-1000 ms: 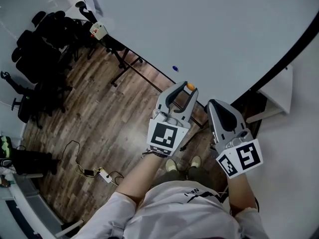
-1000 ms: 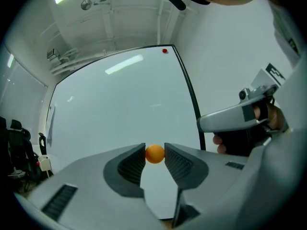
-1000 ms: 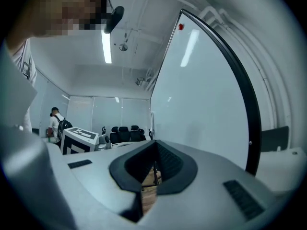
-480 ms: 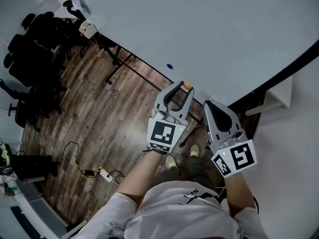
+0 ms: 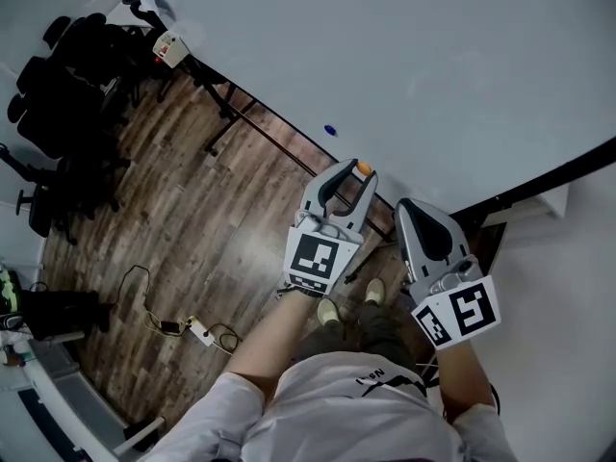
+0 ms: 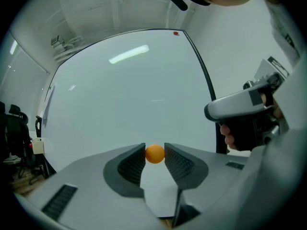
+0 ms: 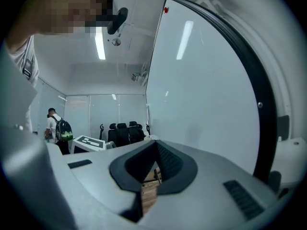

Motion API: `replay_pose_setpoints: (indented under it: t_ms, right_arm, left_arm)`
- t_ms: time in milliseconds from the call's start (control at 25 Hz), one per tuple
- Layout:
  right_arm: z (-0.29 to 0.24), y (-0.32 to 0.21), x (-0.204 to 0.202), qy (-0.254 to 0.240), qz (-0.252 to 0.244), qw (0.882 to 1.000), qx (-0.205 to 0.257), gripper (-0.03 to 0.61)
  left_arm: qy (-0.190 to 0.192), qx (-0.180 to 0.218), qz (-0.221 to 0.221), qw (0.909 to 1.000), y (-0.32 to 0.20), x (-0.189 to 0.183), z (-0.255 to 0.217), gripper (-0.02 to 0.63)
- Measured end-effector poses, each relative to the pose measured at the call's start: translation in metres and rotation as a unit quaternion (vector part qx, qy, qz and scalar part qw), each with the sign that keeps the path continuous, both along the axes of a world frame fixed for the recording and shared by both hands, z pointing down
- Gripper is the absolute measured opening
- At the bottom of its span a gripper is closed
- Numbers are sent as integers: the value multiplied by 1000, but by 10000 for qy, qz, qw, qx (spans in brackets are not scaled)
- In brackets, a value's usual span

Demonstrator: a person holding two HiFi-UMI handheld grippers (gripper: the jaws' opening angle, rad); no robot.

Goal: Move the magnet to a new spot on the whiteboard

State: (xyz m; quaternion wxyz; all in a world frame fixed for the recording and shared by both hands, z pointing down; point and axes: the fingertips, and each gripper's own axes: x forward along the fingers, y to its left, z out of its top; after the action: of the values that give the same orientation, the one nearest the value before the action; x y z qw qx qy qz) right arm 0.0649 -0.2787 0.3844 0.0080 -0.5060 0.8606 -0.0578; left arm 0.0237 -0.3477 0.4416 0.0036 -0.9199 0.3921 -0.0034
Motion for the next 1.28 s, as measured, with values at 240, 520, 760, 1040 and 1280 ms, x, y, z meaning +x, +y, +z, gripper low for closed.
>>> replay_pose_setpoints:
  t_ms: [240, 520, 760, 1040, 1280]
  right_arm:
    - [20, -9, -6, 14, -40, 9999, -140, 6]
    - [41, -17, -7, 86, -22, 9996, -279, 6]
    - [65, -26, -4, 133, -2, 9990, -418, 6]
    - [81, -31, -1, 207, 19, 9984, -531, 6]
    - [88, -33, 2, 279, 43, 9977, -619, 6]
  left_arm:
    - [7, -75, -21, 10000, -17, -2, 22, 132]
    - [29, -79, -37, 10000, -42, 0, 53, 132]
    - [53, -80, 0, 10000, -63, 3, 84, 132]
    - [229, -13, 119, 9997, -74, 7, 100, 132]
    - [418, 68, 190, 9989, -80, 12, 102, 132]
